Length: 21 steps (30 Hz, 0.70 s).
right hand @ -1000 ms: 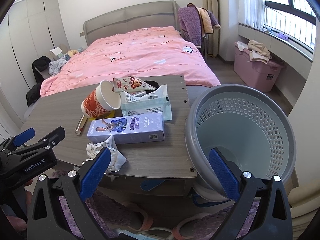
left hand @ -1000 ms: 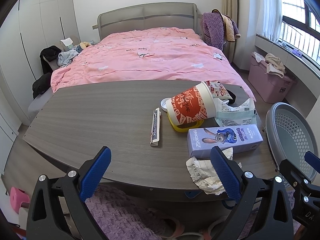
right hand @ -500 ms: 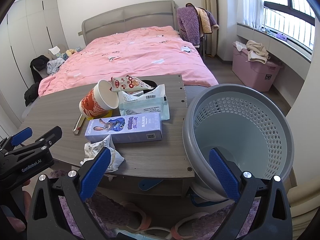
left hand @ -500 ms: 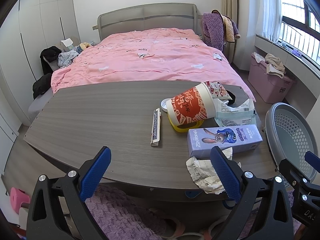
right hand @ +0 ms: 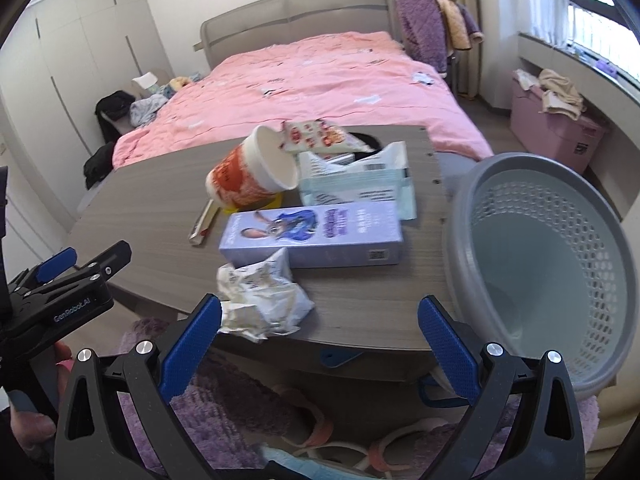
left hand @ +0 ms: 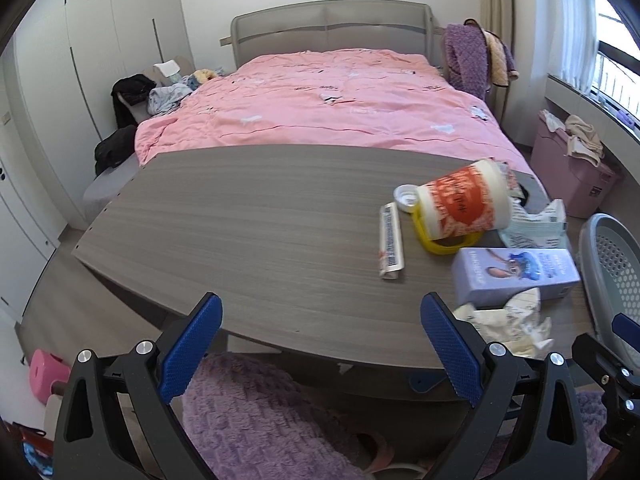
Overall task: Collect trash
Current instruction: 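Reach the right gripper to the crumpled white paper and close on it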
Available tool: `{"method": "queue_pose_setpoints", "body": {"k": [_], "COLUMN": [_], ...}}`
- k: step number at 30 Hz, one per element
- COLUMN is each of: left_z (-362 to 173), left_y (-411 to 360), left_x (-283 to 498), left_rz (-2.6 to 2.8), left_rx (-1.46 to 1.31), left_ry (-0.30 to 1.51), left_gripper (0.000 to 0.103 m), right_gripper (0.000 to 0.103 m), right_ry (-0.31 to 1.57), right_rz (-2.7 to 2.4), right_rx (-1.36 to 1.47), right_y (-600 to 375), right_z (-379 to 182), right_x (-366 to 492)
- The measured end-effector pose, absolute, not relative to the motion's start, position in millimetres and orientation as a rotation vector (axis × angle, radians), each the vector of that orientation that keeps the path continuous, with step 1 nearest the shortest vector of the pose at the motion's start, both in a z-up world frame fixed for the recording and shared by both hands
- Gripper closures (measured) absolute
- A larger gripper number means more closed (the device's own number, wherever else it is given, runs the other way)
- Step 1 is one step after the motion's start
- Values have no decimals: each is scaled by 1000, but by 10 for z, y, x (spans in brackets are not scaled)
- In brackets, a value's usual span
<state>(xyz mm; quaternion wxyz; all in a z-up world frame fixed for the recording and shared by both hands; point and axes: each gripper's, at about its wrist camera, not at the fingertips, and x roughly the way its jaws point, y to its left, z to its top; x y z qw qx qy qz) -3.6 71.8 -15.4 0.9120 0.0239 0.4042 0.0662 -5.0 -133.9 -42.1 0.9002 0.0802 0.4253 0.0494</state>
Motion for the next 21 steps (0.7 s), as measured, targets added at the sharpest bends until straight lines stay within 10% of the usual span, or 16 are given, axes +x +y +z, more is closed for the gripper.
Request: {"method": "queue_pose_setpoints", "body": {"k": [14, 21], "left_z": [-346, -400], "left_y": [1029, 1064], "left_x": [63, 56], "left_rz": [159, 142], "left_rx": [10, -1], "left_ry": [874, 881], "left_gripper": [8, 8], "right_gripper": [7, 32], "right_ry": [979, 1016], "right_rz": [165, 158], "right_rx": [68, 39], "right_y": [-791, -712], "right_z": [-729, -860], "right_x": [305, 404]}}
